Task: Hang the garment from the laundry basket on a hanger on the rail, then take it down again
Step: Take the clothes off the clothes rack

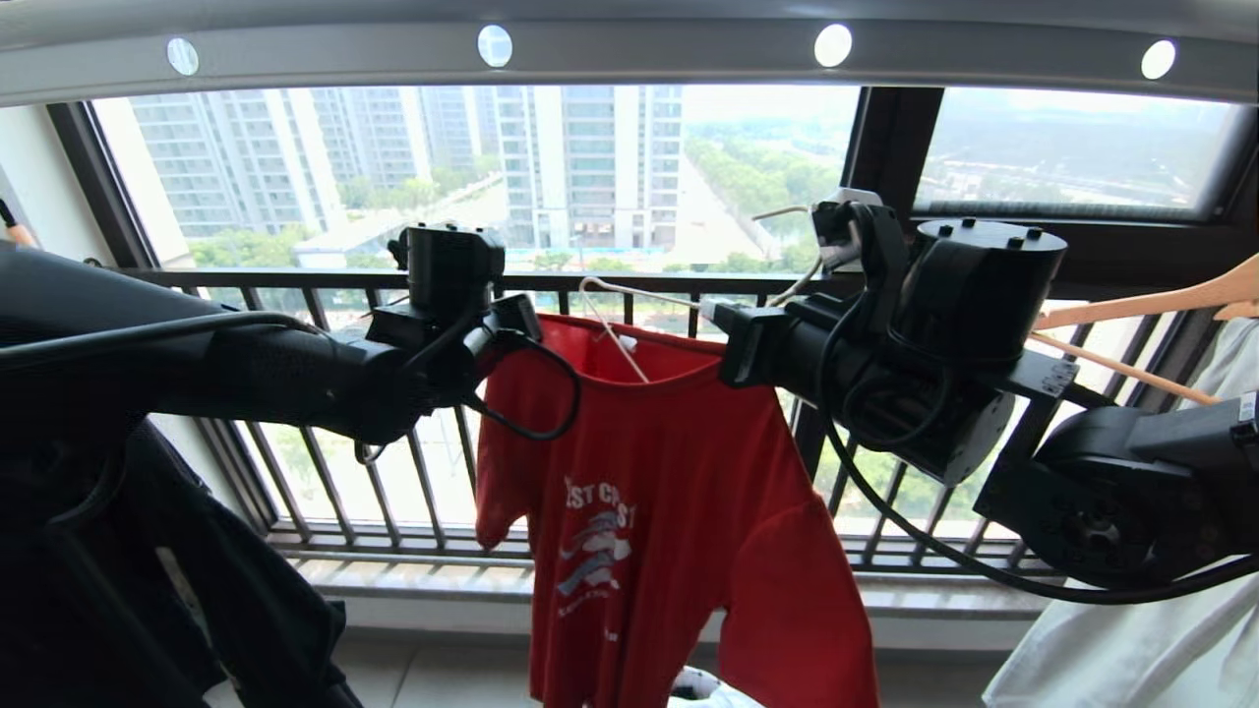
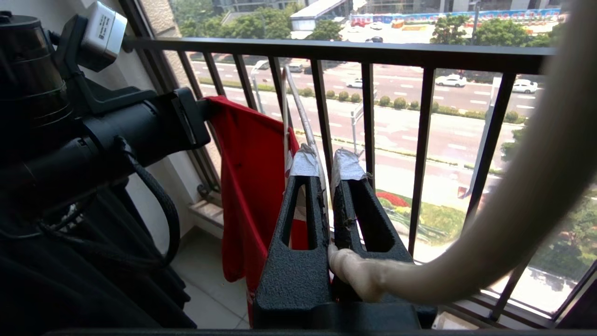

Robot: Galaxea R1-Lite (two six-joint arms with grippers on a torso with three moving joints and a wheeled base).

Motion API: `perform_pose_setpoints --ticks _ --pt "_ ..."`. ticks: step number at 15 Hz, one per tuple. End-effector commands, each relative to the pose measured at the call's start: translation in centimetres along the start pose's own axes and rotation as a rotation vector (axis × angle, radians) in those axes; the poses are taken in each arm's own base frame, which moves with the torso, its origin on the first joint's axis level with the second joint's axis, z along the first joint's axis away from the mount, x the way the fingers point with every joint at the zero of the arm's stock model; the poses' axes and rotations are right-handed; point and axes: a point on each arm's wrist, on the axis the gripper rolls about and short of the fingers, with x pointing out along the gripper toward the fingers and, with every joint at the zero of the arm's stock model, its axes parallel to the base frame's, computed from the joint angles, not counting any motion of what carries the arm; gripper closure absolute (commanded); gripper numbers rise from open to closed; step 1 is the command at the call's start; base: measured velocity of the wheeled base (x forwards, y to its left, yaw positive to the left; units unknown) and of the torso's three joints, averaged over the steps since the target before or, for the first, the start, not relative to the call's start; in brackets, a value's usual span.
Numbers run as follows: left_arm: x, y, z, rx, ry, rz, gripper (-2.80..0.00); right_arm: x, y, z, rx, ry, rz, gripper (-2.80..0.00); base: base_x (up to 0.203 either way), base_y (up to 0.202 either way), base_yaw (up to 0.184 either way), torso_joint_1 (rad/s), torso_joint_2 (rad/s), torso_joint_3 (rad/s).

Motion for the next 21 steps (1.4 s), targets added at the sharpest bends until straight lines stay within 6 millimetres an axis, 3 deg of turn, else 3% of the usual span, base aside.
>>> perform_pose_setpoints --ticks 1,4,7,16,21 --pt "1.6 -0.1 -1.8 -0.001 0.000 0.011 0.00 -0.4 0.1 0.4 0.001 -0.006 0.004 0.00 0.000 0.000 0.000 0.000 0.00 0.000" --pt "2.5 -0.5 -1.8 -0.055 -0.114 0.010 0.00 -1.1 0.8 0.1 -0.007 0.045 0.031 0.00 0.000 0.000 0.000 0.000 0.00 0.000" --pt "1.6 -0.7 -0.5 -0.076 -0.154 0.007 0.00 -1.4 1.4 -0.6 -0.042 0.092 0.075 0.00 0.000 0.000 0.000 0.000 0.00 0.000" --pt "2.8 -0.6 -2.4 -0.061 -0.119 0.021 0.00 -1.9 2.0 -0.7 -0.043 0.105 0.095 0.00 0.000 0.000 0.000 0.000 0.00 0.000" --pt "2.6 -0.7 -1.8 -0.111 -0.130 0.008 0.00 -3.0 2.6 -0.2 -0.039 0.159 0.157 0.00 0.000 0.000 0.000 0.000 0.00 0.000"
